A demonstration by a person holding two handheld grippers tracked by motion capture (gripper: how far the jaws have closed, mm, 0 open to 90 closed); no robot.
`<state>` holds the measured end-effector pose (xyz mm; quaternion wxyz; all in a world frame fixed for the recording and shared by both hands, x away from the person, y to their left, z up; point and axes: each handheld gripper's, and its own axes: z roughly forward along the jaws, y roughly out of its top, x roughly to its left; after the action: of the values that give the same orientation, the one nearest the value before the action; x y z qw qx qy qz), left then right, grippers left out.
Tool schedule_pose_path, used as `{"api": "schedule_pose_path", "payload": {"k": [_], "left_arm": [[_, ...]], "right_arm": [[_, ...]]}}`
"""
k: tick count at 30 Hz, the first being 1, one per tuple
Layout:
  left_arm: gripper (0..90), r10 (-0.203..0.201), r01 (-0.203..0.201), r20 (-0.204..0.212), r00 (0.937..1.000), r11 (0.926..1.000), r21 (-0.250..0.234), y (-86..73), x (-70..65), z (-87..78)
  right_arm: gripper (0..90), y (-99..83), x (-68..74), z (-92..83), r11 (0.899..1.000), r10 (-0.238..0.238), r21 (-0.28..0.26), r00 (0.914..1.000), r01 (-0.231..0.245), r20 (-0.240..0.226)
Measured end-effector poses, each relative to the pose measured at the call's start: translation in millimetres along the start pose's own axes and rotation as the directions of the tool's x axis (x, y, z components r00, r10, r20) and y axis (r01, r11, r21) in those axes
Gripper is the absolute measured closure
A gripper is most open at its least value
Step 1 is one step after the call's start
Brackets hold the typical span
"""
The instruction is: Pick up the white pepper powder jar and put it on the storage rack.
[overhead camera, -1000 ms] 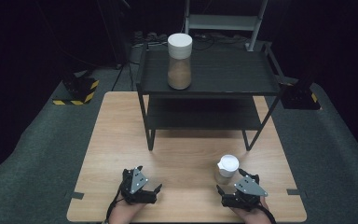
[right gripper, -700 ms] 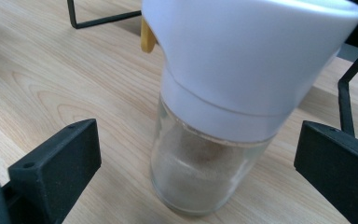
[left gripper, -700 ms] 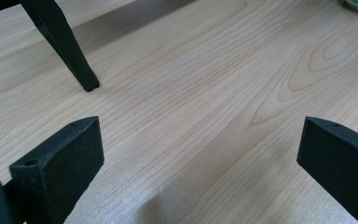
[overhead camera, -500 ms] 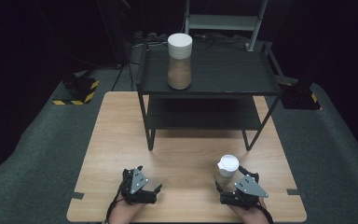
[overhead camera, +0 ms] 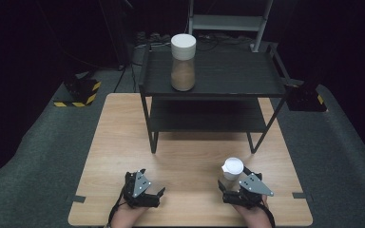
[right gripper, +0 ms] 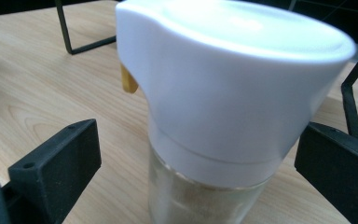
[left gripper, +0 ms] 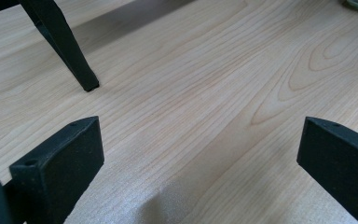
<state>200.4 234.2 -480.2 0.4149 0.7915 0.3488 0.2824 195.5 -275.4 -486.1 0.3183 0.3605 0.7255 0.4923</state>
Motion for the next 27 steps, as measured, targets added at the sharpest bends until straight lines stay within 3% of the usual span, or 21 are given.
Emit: {"api": "schedule_pose_path", "payload": {"k": [7, 21, 27], "left_arm": [[0.9, -0.001, 0.001, 0.0, 1.0, 1.0, -0.001, -0.1, 0.0, 0.0], [0.8, 0.002, -0.002, 0.001, 1.0, 1.0, 0.001, 0.2, -0.1, 0.1], [0.9, 0.003, -0.003, 0.002, 1.0, 1.0, 0.002, 0.3, -0.1, 0.1]], "right_arm": [[0.6, -3.3, 0.1, 0.9, 0.999, 0.021, -0.026, 0.9997, -0.02, 0.01], [19.2, -16.2, -5.0, 0.5, 0.996, 0.054, -0.073, 0.9985, -0.054, -0.004], [27.3, -23.2, -10.7, 1.6, 0.99, 0.089, -0.106, 0.9957, -0.091, -0.026]]}}
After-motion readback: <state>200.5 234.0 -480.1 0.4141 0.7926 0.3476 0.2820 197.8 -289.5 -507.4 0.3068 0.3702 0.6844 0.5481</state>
